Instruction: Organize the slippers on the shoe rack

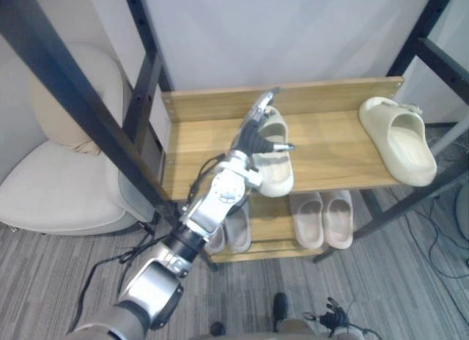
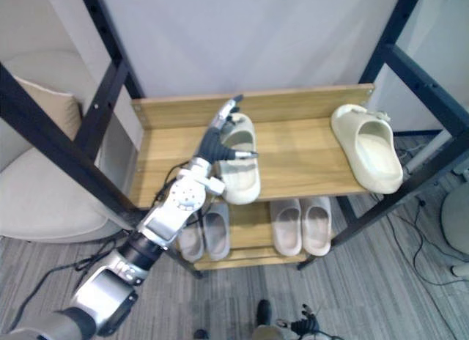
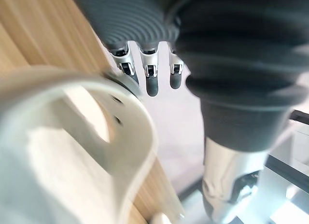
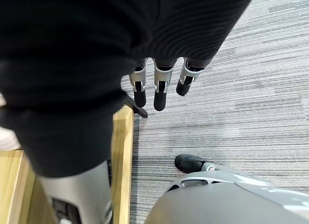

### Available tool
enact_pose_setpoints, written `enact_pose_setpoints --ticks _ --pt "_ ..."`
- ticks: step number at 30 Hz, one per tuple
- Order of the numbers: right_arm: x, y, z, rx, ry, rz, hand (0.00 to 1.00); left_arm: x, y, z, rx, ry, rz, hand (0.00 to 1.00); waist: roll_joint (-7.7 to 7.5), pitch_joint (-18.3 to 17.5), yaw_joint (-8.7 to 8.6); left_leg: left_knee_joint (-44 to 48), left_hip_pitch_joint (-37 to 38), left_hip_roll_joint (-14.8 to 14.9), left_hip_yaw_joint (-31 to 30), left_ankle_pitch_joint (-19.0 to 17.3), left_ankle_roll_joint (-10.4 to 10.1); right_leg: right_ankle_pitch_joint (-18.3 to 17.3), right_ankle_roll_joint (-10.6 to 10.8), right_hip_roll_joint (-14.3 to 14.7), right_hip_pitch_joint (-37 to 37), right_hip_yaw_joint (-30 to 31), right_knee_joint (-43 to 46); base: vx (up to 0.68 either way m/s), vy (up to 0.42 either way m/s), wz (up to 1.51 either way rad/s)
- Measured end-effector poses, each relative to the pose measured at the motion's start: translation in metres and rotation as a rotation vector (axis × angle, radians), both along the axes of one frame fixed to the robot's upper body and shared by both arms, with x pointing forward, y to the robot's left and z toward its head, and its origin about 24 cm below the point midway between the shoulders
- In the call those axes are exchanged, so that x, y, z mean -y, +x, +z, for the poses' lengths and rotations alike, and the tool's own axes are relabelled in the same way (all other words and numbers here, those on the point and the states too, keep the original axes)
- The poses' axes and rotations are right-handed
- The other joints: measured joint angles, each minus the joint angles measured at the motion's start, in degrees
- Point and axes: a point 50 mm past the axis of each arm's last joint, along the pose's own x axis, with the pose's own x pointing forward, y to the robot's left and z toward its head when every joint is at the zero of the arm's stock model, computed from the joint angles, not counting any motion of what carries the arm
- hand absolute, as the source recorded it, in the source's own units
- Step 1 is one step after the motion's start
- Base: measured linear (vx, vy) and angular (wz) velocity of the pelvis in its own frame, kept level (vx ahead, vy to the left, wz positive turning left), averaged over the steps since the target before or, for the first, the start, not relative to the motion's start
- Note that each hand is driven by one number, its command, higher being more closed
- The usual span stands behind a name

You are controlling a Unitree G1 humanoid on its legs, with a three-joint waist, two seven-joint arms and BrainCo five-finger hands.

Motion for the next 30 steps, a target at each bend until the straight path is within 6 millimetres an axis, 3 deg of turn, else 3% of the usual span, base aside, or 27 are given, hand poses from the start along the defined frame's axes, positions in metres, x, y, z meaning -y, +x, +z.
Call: enact_pose_setpoints --ticks 5,10,24,25,30 --pt "-0.001 0.002 0.0 0.005 0.002 -0.003 0.0 -0.02 0.008 -0.013 -0.052 0.013 0.075 0.0 -0.02 0.2 -0.64 -0.2 0.0 0.4 0.2 -0.1 -0.1 0.0 0.0 0.3 -0.2 0.2 0.0 0.01 -0.003 -0.03" --pt "-0.001 0.002 0.0 0.007 0.004 -0.012 0.0 -0.041 0.012 -0.012 -0.05 -0.034 0.166 0.0 -0.02 0.2 -0.73 -0.7 0.0 0.7 0.6 -0.2 -0.2 -0.1 0.0 0.8 -0.7 0.2 0.0 0.02 -0.002 -0.03" --pt "-0.003 0.007 0.001 0.019 0.009 -0.008 0.0 -0.044 0.013 -0.011 -0.034 -0.01 0.182 0.0 -0.52 1.2 -1.14 -1.0 0.0 0.7 0.6 -0.1 -0.2 -0.1 0.1 0.8 -0.8 0.2 0.0 0.0 0.0 0.0" --pt "-0.003 0.007 0.001 0.019 0.009 -0.008 0.0 -0.044 0.013 -0.011 -0.034 -0.007 0.182 1.0 -0.56 1.2 -1.17 -1.0 0.0 0.7 0.6 -0.1 -0.2 -0.1 0.0 0.8 -0.8 0.2 0.0 0.0 0.0 0.0" --pt "-0.003 0.007 0.001 0.02 0.011 -0.008 0.0 -0.042 0.018 -0.011 -0.032 0.065 0.175 1.0 -0.66 1.3 -1.21 -1.0 0.0 0.7 0.7 -0.1 -0.2 -0.1 0.0 0.8 -0.8 0.3 0.0 0.0 0.0 0.0"
